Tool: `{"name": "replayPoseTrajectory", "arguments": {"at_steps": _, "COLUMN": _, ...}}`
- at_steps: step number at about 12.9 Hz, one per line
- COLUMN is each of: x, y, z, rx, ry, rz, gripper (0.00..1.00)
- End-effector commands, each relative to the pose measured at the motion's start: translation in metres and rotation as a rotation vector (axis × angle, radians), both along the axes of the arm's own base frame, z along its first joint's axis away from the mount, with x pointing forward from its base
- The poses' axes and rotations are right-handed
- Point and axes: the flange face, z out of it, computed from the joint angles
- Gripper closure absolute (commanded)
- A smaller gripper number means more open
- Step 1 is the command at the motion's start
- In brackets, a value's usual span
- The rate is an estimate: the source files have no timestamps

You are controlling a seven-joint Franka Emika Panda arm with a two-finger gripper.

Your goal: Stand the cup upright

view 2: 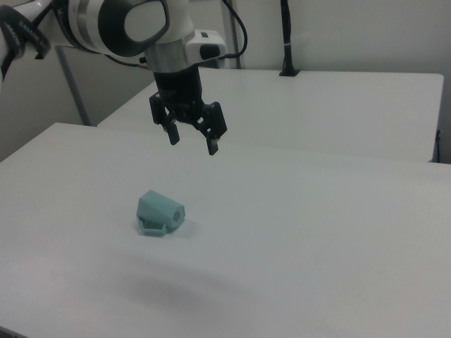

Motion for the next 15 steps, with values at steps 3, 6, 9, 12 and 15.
{"name": "replayPoseTrajectory", "arguments": {"at_steps": 3, "x": -0.005, "y": 0.000, "z": 0.002, "rx": 0.010, "ry": -0.010, "rz": -0.024, "gripper": 0.00}}
{"name": "replayPoseTrajectory", "arguments": {"at_steps": 6, "x": -0.004, "y": 0.004, "z": 0.000, "rx": 0.009, "ry": -0.005, "rz": -0.020, "gripper": 0.00}}
{"name": "replayPoseTrajectory", "arguments": {"at_steps": 9, "x": 0.000, "y": 0.024, "z": -0.006, "rx": 0.008, "ry": 0.008, "rz": -0.049, "gripper": 0.00}}
{"name": "replayPoseTrajectory", "arguments": {"at_steps": 12, "x": 0.009, "y": 0.075, "z": -0.014, "rx": -0.027, "ry": 0.007, "rz": -0.077, "gripper": 0.00}}
{"name": "replayPoseTrajectory", "arguments": {"at_steps": 15, "x": 0.016, "y": 0.132, "z": -0.015, "rx": -0.152, "ry": -0.027, "rz": -0.087, "gripper": 0.00}}
